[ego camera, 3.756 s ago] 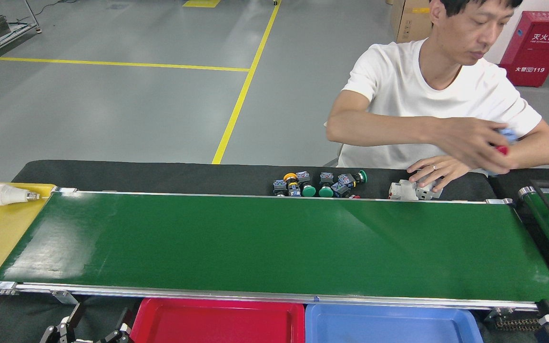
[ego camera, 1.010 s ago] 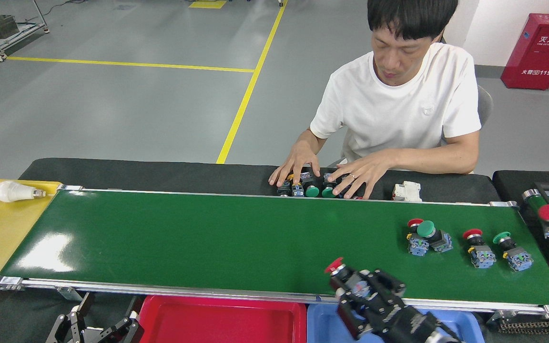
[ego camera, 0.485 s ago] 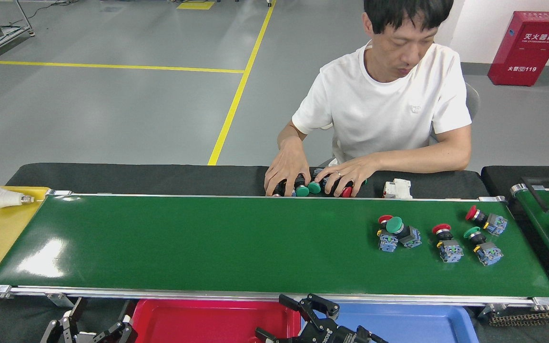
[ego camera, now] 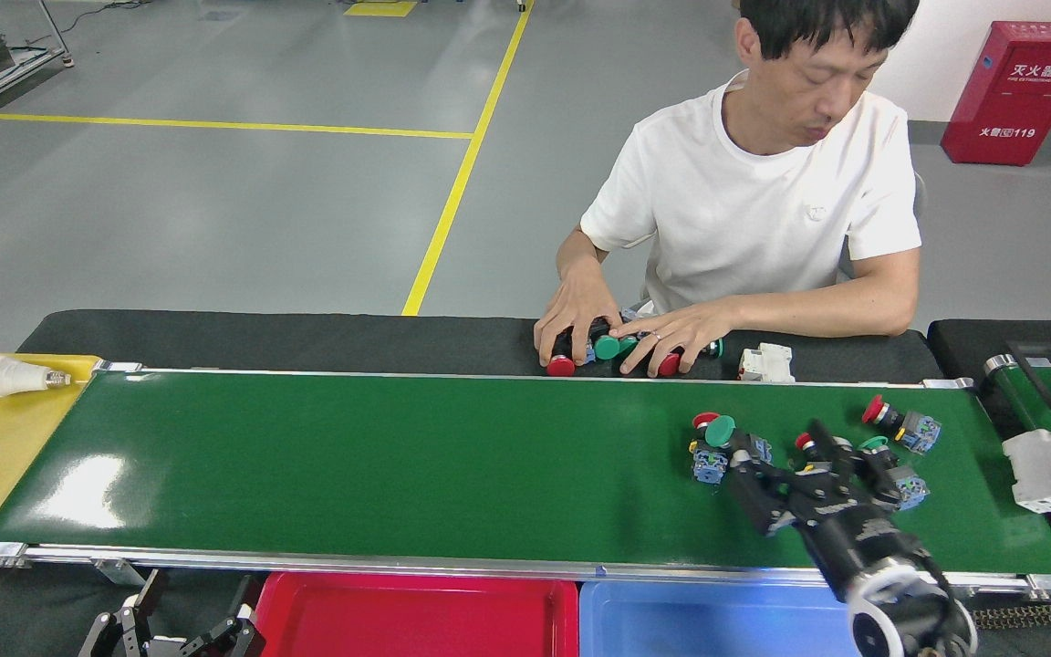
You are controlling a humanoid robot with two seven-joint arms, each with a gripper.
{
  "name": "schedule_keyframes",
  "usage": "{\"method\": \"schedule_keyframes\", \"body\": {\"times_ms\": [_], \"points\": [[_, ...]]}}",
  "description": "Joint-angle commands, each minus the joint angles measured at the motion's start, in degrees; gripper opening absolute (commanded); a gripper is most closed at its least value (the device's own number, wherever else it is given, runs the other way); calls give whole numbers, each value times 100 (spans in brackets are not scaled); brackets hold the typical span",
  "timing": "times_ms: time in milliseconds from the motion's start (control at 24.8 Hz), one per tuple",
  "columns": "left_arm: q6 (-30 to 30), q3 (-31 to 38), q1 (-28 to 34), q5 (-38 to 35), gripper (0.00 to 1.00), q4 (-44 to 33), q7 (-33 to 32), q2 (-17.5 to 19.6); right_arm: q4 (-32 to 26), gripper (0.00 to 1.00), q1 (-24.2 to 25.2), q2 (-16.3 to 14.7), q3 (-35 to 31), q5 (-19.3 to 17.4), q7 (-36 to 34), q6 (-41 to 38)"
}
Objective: Pick switch part from conveyor to tray
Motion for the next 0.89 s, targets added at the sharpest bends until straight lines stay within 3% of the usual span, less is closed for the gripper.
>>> {"method": "schedule_keyframes", "body": {"times_ms": [0,121,363,444,525,606,848], "points": [[26,71,-1,-56,100,-66,45,5,-240,98,392,-54,-82,-12,-413,31],[-9,79,-1,-48,100,-84,45,-3,-240,98,744,-54,-91,-12,-747,31],[-35,88,-1,-48,100,-93,37,32,-222,98,718,-54,-47,58,-695,93],[-35,79,-10,-48,100,-93,45,49,-134,98,533,-1,-12,357,-598,172],[-27,88,-37,-48,100,-101,45,-3,173,98,112,263,401,893,-378,400],[-26,88,-37,-48,100,-110,45,-30,534,98,-223,342,674,1104,-273,629],[-18,79,-45,-56,100,-110,28,-109,1545,97,-1207,360,1579,1157,-79,1560]]}}
